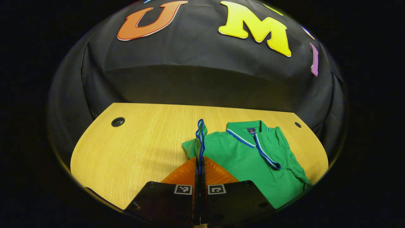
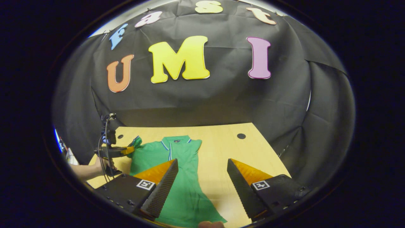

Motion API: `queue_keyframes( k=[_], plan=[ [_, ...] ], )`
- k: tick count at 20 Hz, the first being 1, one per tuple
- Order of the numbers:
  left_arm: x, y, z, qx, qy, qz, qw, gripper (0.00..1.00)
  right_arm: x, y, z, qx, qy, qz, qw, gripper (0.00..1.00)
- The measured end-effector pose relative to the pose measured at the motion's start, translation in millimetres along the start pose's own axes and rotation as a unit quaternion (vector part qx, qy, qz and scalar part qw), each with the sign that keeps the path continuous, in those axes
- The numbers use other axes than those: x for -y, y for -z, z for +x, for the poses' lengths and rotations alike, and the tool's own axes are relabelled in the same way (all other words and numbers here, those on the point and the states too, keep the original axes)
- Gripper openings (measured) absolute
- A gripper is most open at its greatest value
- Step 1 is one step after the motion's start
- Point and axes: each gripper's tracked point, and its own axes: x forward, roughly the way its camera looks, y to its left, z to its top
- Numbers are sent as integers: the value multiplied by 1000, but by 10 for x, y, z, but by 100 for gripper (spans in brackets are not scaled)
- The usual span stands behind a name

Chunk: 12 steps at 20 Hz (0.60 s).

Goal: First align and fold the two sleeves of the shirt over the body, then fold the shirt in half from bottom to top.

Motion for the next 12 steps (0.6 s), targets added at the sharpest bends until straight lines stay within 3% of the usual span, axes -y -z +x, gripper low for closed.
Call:
queue_keyframes(
  k=[6, 12],
  plan=[
    [484, -328, -75, 17, 18, 21, 999, 3, 101, -40, -43, 10, 0, 21, 1000, 92],
    [1082, -181, 140, -20, 19, 25, 999, 5, 424, -50, -186, 20, 25, 38, 999, 95]
  ],
)
